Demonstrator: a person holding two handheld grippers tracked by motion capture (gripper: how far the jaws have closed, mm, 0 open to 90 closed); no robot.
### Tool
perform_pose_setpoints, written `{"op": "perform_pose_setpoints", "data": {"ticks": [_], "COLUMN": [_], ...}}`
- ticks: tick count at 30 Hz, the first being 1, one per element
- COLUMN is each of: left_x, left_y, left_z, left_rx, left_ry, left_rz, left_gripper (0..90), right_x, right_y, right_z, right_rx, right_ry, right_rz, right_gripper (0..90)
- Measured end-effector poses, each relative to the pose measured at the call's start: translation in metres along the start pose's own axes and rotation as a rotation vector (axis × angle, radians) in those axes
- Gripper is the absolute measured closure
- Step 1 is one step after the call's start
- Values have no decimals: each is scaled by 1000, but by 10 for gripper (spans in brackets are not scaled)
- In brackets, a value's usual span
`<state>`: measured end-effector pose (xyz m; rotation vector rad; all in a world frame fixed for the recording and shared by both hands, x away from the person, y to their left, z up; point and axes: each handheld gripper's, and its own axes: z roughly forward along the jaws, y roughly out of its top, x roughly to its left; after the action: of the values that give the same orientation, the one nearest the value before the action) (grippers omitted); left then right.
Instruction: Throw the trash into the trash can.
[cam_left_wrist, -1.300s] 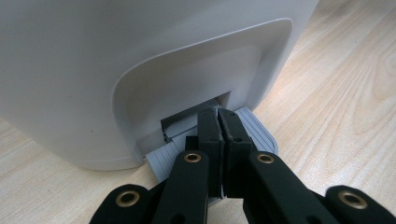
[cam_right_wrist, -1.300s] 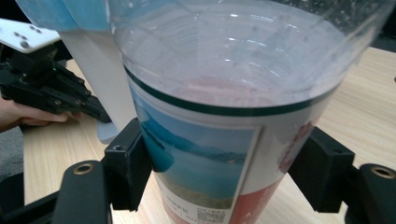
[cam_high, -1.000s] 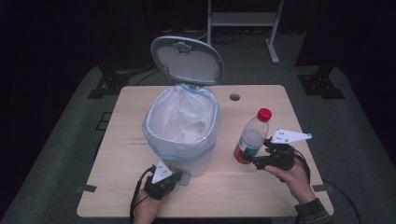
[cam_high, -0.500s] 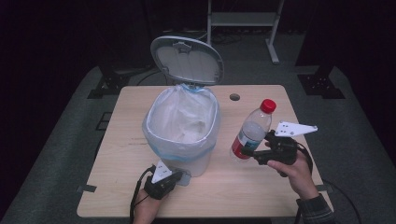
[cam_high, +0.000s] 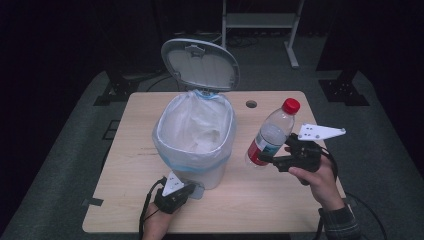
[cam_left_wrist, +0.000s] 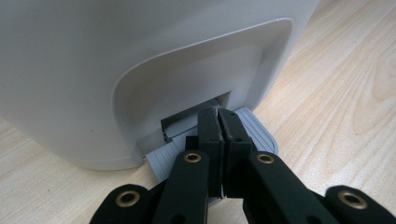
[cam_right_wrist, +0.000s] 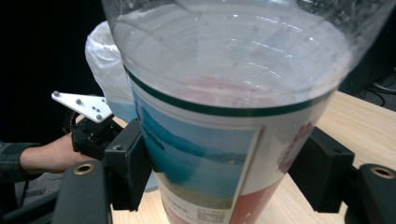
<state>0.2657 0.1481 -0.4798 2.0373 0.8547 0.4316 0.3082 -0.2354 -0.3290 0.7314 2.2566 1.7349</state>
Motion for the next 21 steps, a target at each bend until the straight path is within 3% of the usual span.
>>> {"op": "perform_pose_setpoints", "data": {"ticks": [21], "left_x": [0], "left_y": [0], "left_z": [0], "left_rx": [0], "left_ry": [-1], "left_rz": [-1], "left_gripper": [891], "right_x": [2], "right_y": [31], "right_z": [-9], "right_rx": [-62], "right_ry": [23], "right_rz": [-8], "right_gripper": [282]}}
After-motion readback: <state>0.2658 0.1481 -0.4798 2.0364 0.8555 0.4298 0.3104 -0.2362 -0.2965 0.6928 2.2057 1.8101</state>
